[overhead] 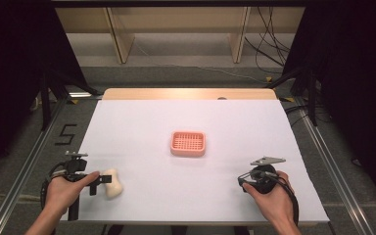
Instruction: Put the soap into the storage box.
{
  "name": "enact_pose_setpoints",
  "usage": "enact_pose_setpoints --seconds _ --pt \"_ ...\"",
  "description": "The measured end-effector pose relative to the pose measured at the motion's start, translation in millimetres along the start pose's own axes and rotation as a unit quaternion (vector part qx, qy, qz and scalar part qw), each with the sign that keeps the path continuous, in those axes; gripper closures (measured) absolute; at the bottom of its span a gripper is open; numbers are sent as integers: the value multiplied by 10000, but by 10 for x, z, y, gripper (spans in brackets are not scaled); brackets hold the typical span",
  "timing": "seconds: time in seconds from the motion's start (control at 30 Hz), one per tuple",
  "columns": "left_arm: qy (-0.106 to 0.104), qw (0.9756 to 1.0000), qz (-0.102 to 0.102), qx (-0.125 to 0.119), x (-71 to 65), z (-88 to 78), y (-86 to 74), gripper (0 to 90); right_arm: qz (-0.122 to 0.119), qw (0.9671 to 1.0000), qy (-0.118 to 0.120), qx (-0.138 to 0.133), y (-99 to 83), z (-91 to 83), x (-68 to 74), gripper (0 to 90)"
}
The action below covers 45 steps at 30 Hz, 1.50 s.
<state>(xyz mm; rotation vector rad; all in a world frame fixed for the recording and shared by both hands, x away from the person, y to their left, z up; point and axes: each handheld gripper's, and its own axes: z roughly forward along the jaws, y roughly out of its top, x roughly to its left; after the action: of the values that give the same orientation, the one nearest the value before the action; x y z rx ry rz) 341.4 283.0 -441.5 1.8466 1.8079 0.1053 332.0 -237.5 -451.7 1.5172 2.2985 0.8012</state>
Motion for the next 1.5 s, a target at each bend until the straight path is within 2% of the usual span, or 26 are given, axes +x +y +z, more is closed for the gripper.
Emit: enact_pose_setpoints --seconds 0.1,0.23,0.37,0.43,0.5,0.53,0.77,0.83,0.97,1.07,1.1,1.13,1.23,1.27,1.33,1.37,1.47,1.5 --pt "23 10000 5 44 -25 13 33 312 -12 10000 -1 0 -2 5 4 481" --pt "126 9997 48 218 -58 60 97 306 -2 10000 19 42 3 5 4 481" --pt "142 9996 55 244 -58 83 120 307 -21 10000 -24 42 1 6 16 481" --pt "137 9994 43 320 -70 106 124 306 -10 10000 -30 37 -1 3 15 479" --pt "147 9994 25 316 -76 121 123 306 -10 10000 76 10 -3 13 -4 477" --pt "150 9994 23 313 -76 126 121 306 -13 10000 0 10 -6 7 -3 477" --pt "199 9989 -31 418 -63 159 114 302 16 10000 0 49 -13 6 1 472" --pt "241 9984 2 512 -66 182 118 302 -9 10000 49 85 -13 15 -2 469" --pt "289 9981 33 552 -78 187 143 302 -11 9999 -61 107 -18 15 -2 465" --pt "315 9980 20 549 -83 197 148 315 27 9999 25 129 -23 26 0 464" --pt "314 9976 44 618 -76 201 154 317 92 9997 62 205 -22 26 3 463" --pt "330 9972 52 672 -73 216 157 319 12 9998 36 172 -23 34 -11 461" --pt "339 9974 36 642 -76 228 158 314 84 9997 37 225 -25 25 3 461" --pt "357 9965 55 757 -78 224 177 315 105 9997 51 225 -24 24 6 459" --pt "374 9969 25 690 -87 243 180 316 10 9999 27 156 -24 33 -3 457" --pt "374 9969 25 690 -87 243 180 316 40 9999 23 164 -22 35 2 457" --pt "468 9949 102 884 -105 270 228 310 37 9998 15 197 -21 39 4 458" --pt "468 9949 102 884 -105 270 228 308 37 9998 15 197 -21 39 4 458"
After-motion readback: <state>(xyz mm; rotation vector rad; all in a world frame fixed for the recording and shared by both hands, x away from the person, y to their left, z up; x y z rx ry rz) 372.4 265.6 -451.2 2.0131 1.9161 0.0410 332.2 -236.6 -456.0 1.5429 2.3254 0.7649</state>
